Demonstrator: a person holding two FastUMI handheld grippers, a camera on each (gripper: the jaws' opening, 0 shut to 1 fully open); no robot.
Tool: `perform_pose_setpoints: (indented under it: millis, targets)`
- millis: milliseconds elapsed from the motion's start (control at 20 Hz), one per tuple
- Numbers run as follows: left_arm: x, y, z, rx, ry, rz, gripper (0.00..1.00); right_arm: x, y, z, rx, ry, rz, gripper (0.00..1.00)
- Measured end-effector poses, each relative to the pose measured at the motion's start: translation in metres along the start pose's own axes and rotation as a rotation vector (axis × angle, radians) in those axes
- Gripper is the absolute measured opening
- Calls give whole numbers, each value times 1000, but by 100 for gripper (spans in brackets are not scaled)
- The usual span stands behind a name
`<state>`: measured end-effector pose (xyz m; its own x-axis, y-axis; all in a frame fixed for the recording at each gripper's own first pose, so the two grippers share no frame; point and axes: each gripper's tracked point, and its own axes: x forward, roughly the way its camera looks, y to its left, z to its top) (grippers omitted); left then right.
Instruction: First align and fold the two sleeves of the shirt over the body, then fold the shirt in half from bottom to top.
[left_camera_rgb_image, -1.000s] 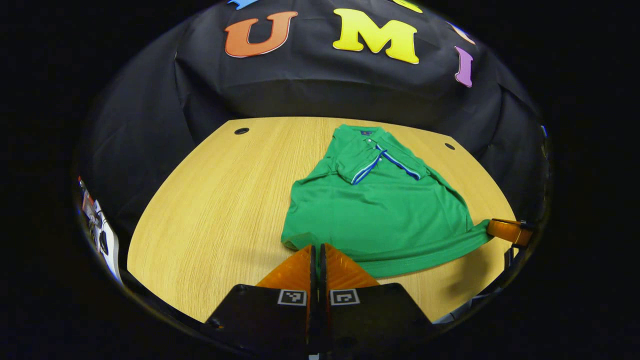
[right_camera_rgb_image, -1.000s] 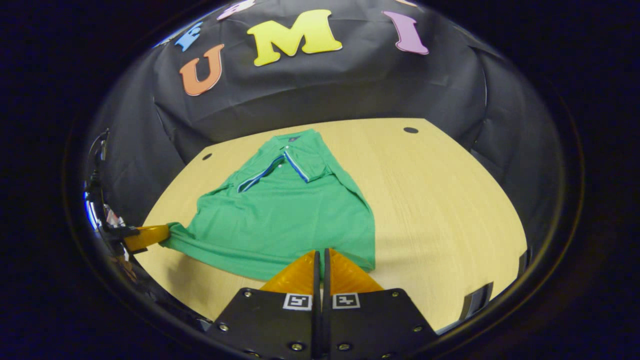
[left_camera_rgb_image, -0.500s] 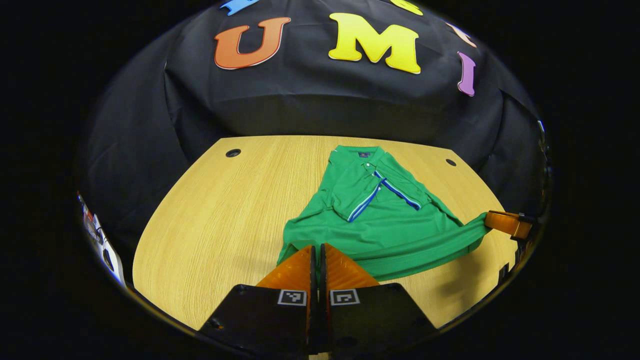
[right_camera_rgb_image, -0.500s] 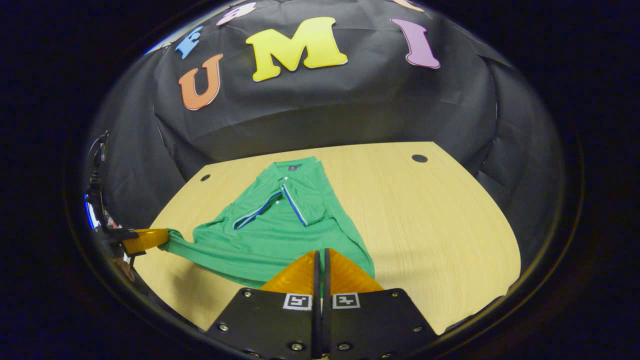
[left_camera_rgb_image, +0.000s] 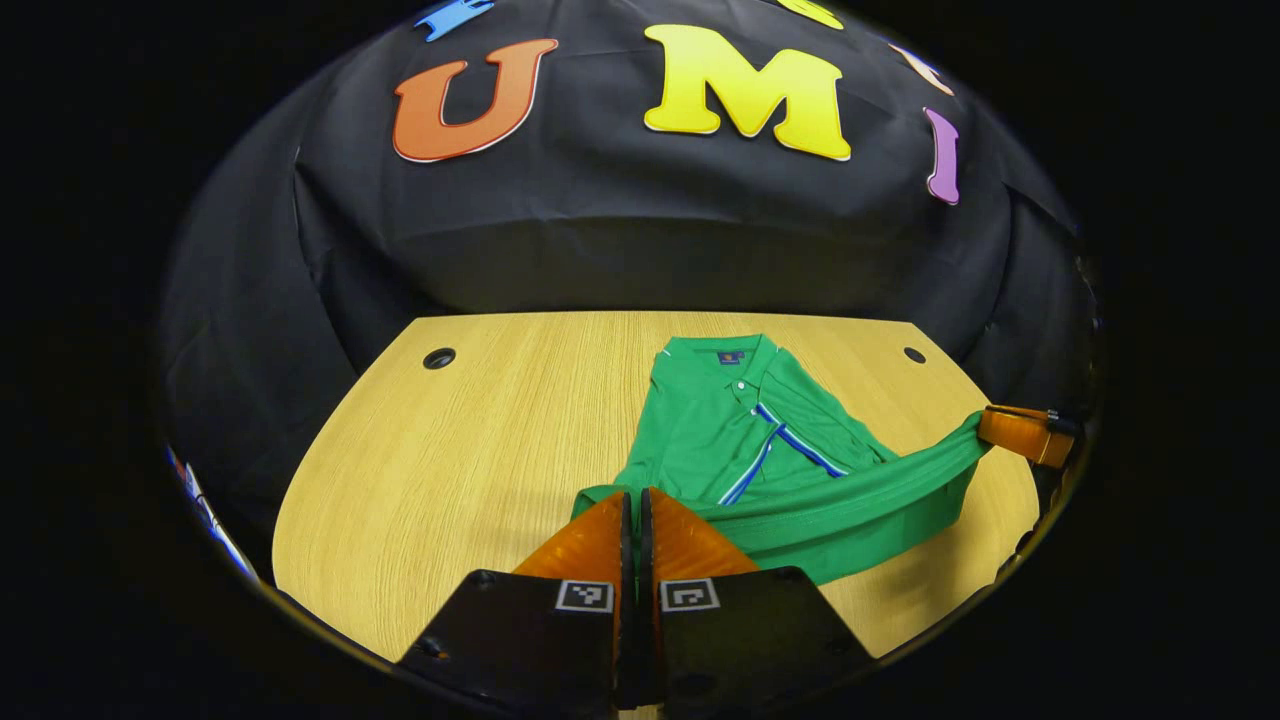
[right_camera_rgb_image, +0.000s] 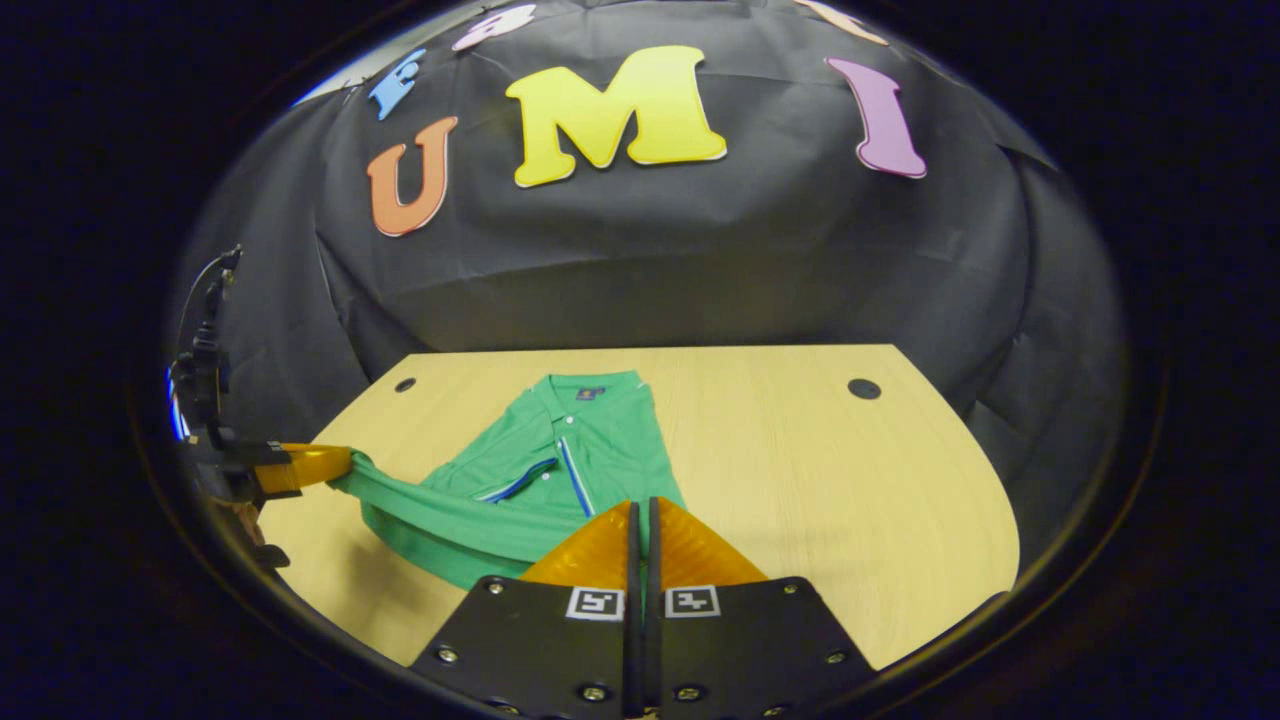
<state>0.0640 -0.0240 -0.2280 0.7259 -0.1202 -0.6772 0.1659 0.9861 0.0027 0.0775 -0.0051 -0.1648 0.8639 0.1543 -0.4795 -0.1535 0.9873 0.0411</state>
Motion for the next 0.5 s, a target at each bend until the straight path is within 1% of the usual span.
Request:
perform_pose_setpoints:
  millis: [250,300,350,500]
  targets:
    - [31,0,29,-21,-16,1,4,34,-7,29,2,-28,7,1]
    - [38,0,35,-20,-23,0,6,41,-9,36,-5,-36,5,1]
    - [44,1,41,-22,-30,0,3,49,-11,43,-10,-43,5,1]
    - [63,1,58,-32,-42,0,3,71,-15,65,-13,-66,7,1]
